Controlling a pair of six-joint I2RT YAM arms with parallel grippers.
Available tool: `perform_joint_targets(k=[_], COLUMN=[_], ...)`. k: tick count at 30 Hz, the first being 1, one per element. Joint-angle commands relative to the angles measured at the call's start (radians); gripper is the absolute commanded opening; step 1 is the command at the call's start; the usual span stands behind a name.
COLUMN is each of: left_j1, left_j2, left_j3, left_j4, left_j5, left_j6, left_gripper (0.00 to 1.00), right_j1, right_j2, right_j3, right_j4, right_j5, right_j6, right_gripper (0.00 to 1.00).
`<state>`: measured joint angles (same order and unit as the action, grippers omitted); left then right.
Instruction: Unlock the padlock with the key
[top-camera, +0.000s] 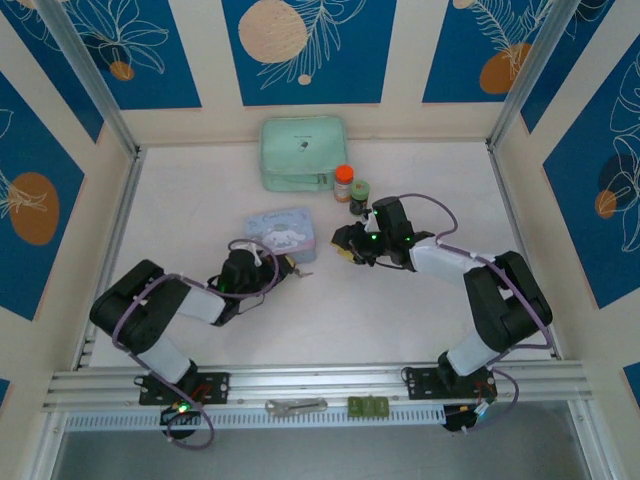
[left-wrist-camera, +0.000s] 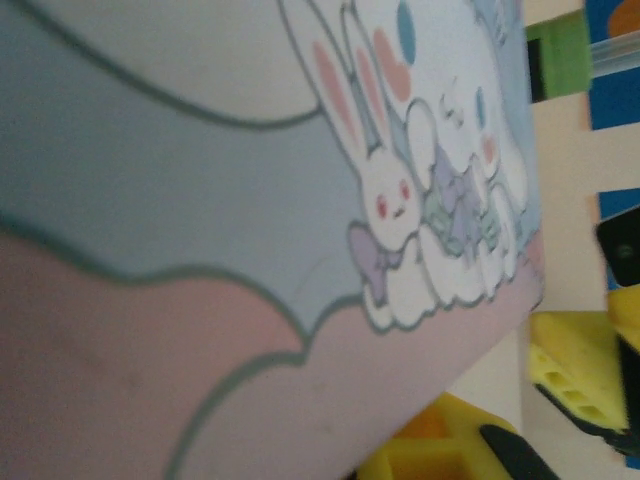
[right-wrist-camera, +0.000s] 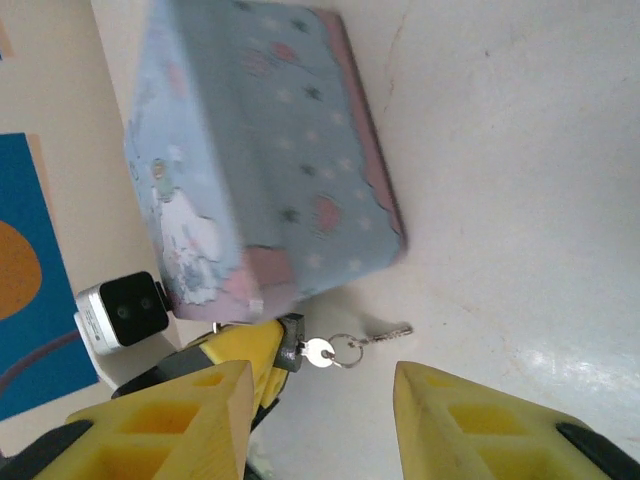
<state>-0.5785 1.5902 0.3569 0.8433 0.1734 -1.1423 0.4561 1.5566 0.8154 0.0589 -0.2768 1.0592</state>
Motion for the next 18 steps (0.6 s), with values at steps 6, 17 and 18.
perform_joint_targets(k=[6,17,18], left_j1=[-0.012,0.049,0.068], left_j2=[-0.168,-0.429,-0.452], left_j3=[0.068,0.055,0.051], left_j4=[-0.422,-0.645,-0.661], left_j5=[-0.105,-0.202,-0.204], left_j6=[0.111,0.166,0.173], left_gripper=[0.44,0.72,0.73], right_j1=[0.036,0.239,0.27], right_j2=[-0.025,0.001,0.021], right_j3=[0.064,0.233,0.261], right_j4=[-0.103,-0.324,-0.357], right_j5=[0.066,0.254,0.278], right_j6=[-0.134,-0.542,-0.593], right_gripper=[0.42,0.43,0.43])
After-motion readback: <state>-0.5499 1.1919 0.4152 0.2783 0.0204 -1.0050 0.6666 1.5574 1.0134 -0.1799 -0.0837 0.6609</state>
